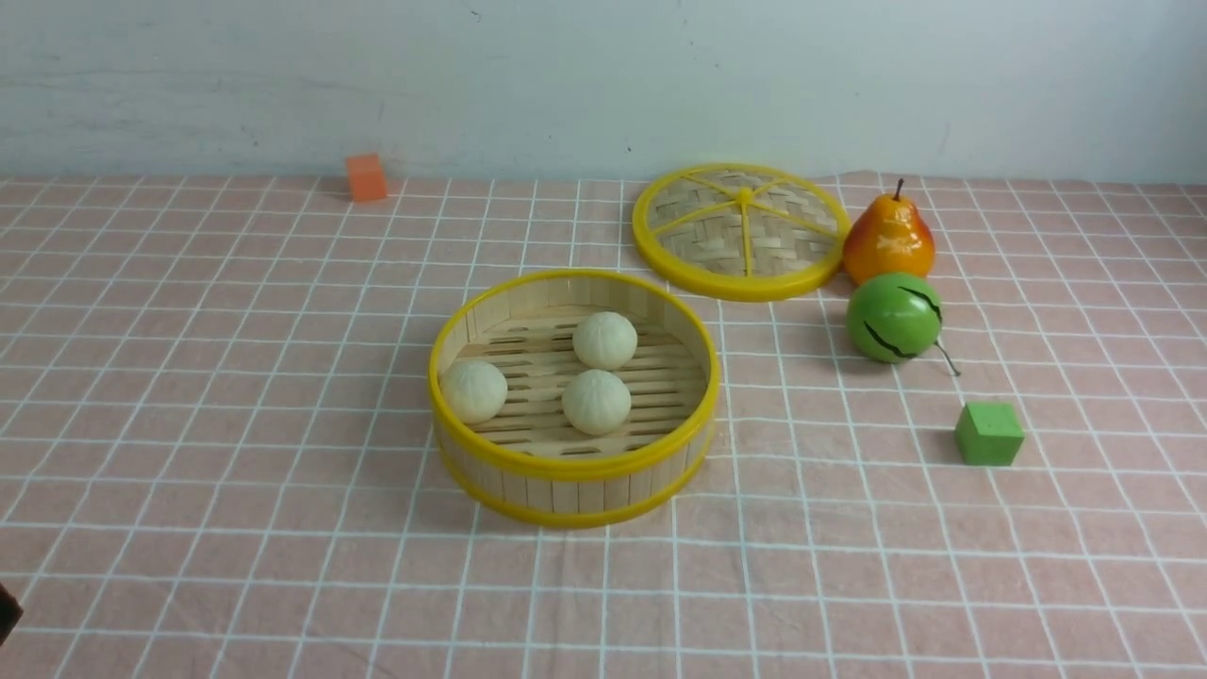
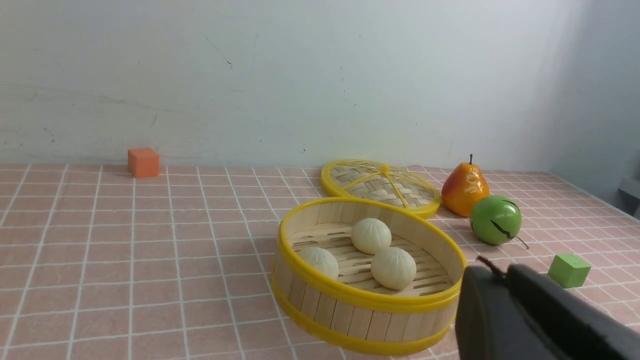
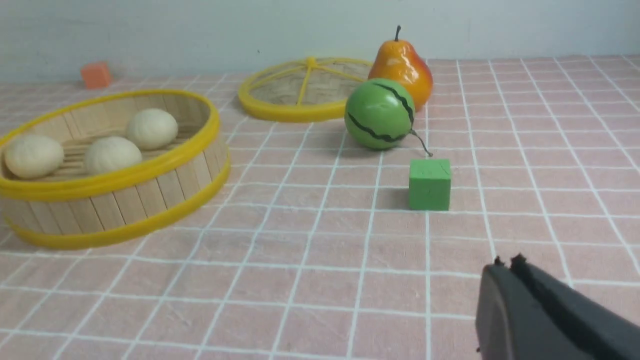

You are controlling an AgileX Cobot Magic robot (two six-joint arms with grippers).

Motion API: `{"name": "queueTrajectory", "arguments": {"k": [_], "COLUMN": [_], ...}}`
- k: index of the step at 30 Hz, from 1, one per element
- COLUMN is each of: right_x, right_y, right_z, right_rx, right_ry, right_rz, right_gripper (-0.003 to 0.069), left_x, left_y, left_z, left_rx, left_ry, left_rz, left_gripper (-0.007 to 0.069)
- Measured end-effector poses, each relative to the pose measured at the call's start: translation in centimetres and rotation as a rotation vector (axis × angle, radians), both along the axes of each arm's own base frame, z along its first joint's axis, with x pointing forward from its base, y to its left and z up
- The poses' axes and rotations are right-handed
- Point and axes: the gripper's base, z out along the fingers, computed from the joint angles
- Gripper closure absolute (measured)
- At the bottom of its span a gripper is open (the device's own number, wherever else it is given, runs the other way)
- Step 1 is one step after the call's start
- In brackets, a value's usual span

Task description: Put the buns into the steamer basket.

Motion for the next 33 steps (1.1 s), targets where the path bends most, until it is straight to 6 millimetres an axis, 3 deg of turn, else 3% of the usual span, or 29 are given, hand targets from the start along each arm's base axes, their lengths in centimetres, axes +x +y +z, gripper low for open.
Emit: {"name": "queueTrajectory", "arguments": {"k": [6,26,29,33], "right_x": [-0.3,-0.4,-0.4,-0.4], "right_y": [0.0,0.1,0.1,0.1], "right_z": [-1.2,-1.2,-1.2,-1.2], "right_rx": [-0.016,-0.016,-0.016,-0.016], "right_ry": [0.150,0.166,0.166,0.167], "right_rz": [0.009,0.011,0.011,0.011], "right_gripper": [0.0679,0.0673,0.0670,0.0666], "left_x": [0.0,0.1,0.2,1.0], "left_y": [0.0,0.0,0.0,0.3], "left_z": [-0.1,-0.1,-0.8,-4.1], "left_rx": [0.001,0.000,0.000,0.021], "left_ry": [0.002,0.002,0.003,0.077], "left_rz": [0.000,0.001,0.025,0.128], "left_gripper": [0.0589,0.0582,0.0578,0.0576]}}
